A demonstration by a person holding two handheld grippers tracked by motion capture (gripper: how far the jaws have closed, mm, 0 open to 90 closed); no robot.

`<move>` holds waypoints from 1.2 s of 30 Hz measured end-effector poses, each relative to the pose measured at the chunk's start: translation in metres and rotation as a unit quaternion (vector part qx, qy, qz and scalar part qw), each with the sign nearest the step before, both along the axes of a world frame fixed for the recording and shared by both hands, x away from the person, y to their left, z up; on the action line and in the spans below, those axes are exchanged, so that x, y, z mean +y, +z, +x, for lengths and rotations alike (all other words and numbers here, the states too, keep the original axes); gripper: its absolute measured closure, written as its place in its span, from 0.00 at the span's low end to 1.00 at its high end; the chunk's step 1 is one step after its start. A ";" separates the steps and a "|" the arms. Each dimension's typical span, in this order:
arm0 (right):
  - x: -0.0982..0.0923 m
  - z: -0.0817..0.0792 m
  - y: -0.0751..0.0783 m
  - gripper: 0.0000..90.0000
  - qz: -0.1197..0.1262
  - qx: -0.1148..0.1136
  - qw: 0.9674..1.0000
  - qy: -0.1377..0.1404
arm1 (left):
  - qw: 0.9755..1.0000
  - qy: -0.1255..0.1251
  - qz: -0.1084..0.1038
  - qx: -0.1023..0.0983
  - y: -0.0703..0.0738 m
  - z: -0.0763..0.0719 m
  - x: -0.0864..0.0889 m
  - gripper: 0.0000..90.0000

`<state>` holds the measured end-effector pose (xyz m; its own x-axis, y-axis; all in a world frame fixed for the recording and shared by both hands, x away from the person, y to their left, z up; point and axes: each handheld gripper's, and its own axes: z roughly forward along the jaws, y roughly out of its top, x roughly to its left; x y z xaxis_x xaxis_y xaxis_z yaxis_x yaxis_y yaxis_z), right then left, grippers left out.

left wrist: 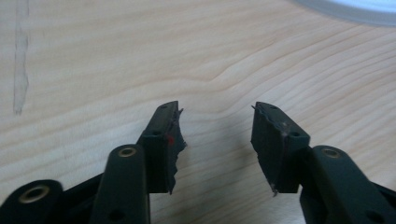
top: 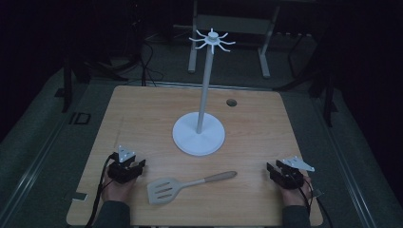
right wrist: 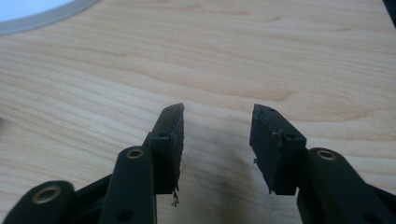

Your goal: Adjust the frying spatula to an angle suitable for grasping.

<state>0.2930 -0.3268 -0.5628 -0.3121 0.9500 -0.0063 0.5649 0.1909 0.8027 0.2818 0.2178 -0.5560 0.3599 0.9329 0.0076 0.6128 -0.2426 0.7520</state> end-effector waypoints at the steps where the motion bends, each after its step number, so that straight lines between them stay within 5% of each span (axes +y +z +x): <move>1: 0.000 0.000 0.001 0.62 0.000 -0.004 1.000 0.001 | 1.000 -0.003 -0.008 -0.003 0.002 -0.001 0.000 0.59; 11: 0.007 -0.006 0.006 0.65 -0.015 -0.041 0.999 0.010 | 0.997 -0.042 -0.046 -0.035 0.026 -0.011 -0.005 0.67; 16: 0.007 -0.007 0.006 0.78 -0.018 -0.050 0.999 0.011 | 0.995 -0.086 -0.035 -0.043 0.036 -0.019 -0.018 0.77; 22: 0.007 -0.009 0.008 0.99 -0.017 -0.052 0.998 0.015 | 0.989 -0.138 -0.048 -0.037 0.042 -0.030 -0.031 0.89; 31: 0.004 -0.009 0.009 1.00 -0.014 -0.055 0.998 0.009 | 0.978 -0.204 -0.037 -0.012 0.039 -0.042 -0.053 0.99; 32: 0.004 -0.009 0.008 1.00 -0.014 -0.055 0.998 0.007 | 0.976 -0.218 -0.023 -0.001 0.034 -0.045 -0.060 0.99; 36: 0.004 -0.010 0.009 0.99 -0.015 -0.056 0.998 0.006 | 0.973 -0.232 0.001 0.012 0.030 -0.049 -0.065 0.99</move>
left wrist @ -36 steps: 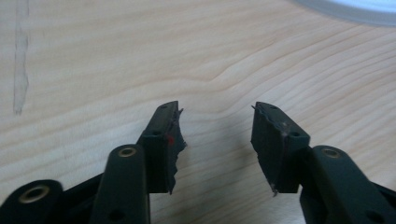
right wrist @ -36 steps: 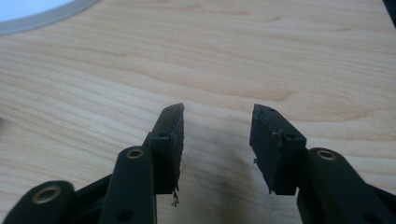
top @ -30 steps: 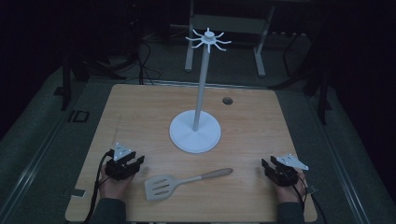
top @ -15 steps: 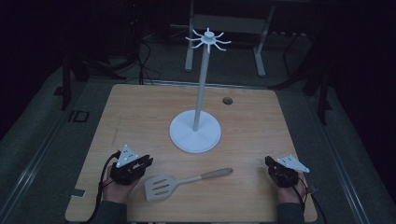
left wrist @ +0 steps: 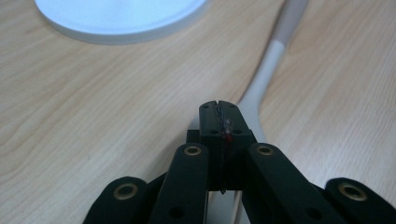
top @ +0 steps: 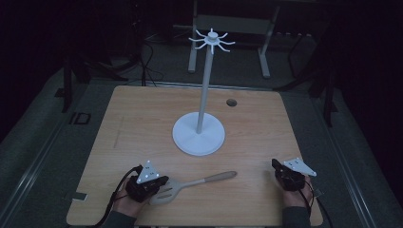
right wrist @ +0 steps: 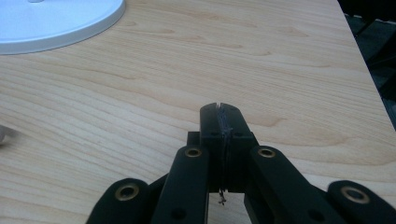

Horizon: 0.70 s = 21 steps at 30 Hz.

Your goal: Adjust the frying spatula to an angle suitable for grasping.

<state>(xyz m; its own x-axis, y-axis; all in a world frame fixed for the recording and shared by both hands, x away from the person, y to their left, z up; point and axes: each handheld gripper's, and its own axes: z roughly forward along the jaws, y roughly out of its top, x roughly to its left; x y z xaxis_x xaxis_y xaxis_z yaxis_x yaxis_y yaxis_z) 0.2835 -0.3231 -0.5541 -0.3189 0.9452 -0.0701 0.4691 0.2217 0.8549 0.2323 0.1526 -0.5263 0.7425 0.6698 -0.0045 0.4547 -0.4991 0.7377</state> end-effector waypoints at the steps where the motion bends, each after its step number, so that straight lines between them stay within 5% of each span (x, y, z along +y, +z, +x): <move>1: 0.000 0.000 0.000 0.99 0.000 0.000 1.000 0.000 | 1.000 -0.002 0.003 0.001 -0.001 -0.001 0.000 0.99; 21: 0.001 0.001 -0.001 0.99 -0.002 0.002 1.000 0.003 | 1.000 0.008 0.017 0.023 -0.011 -0.007 0.003 0.99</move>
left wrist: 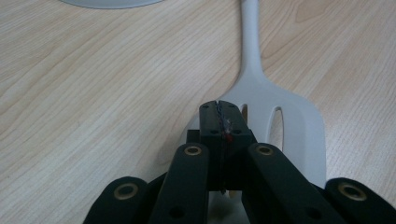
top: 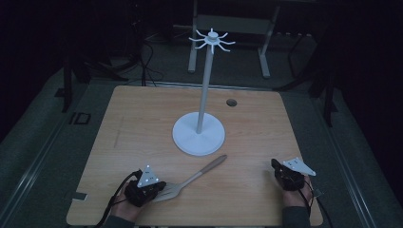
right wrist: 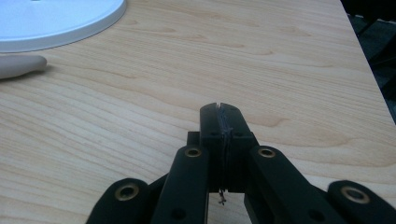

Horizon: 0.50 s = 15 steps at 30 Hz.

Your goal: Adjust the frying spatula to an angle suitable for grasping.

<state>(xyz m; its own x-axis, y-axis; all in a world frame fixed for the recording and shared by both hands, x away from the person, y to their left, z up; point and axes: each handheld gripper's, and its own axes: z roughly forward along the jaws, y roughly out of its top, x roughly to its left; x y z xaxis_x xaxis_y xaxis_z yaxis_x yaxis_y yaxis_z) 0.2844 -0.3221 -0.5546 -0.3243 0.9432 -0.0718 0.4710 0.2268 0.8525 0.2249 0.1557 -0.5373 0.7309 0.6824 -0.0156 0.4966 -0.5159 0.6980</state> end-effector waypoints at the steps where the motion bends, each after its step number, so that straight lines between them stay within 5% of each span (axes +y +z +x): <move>1: 0.000 0.000 0.000 0.99 0.000 0.000 1.000 0.000 | 1.000 0.000 0.000 0.000 0.000 0.000 0.000 0.99; 11: 0.001 0.001 -0.001 0.99 -0.003 0.002 1.000 0.004 | 0.999 -0.022 -0.025 -0.005 0.007 -0.014 0.000 0.99; 15: 0.002 0.001 -0.001 0.99 -0.003 0.004 1.000 0.005 | 0.999 -0.023 -0.027 0.008 0.005 -0.017 0.003 0.99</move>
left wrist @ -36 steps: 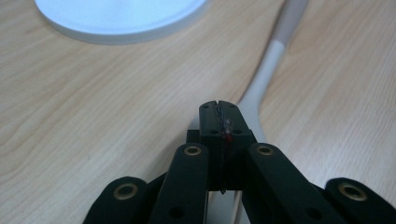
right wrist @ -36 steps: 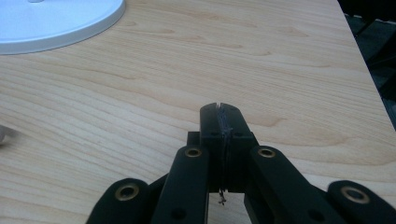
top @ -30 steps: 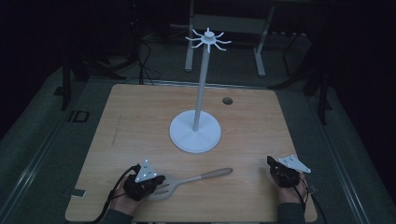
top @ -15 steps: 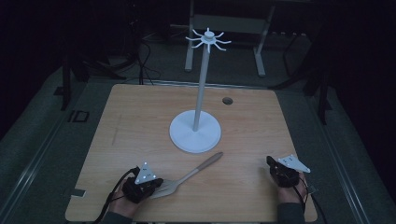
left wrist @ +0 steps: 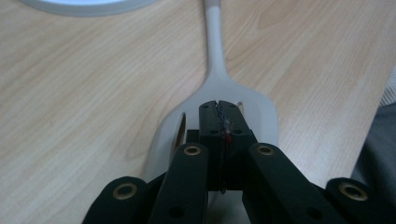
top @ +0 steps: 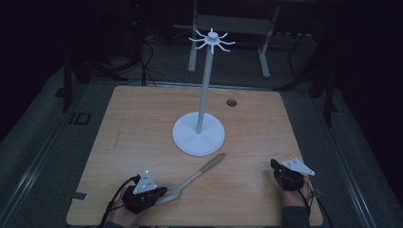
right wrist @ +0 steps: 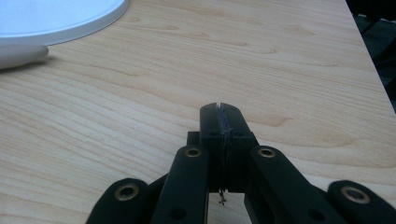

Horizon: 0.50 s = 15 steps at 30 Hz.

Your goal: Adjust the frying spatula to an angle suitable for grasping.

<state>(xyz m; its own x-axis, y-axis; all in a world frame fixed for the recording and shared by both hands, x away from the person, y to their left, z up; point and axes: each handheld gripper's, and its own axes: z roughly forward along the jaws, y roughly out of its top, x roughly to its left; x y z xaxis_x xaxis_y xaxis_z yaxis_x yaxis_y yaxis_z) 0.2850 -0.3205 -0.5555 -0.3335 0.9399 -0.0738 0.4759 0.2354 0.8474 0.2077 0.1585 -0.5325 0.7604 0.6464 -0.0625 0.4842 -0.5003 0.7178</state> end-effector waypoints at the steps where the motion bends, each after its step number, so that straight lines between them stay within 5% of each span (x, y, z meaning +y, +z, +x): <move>1: 0.000 0.000 0.000 0.99 0.000 0.001 1.000 0.000 | 1.000 0.000 -0.001 0.001 -0.001 0.000 0.001 0.99; 6: 0.000 0.000 0.000 0.99 0.000 0.000 1.000 0.001 | 1.000 0.017 0.003 0.004 -0.003 0.001 0.005 0.99; 15: 0.001 0.001 -0.001 0.99 -0.003 0.002 1.000 0.004 | 1.000 0.006 0.014 0.014 -0.007 -0.002 0.004 0.99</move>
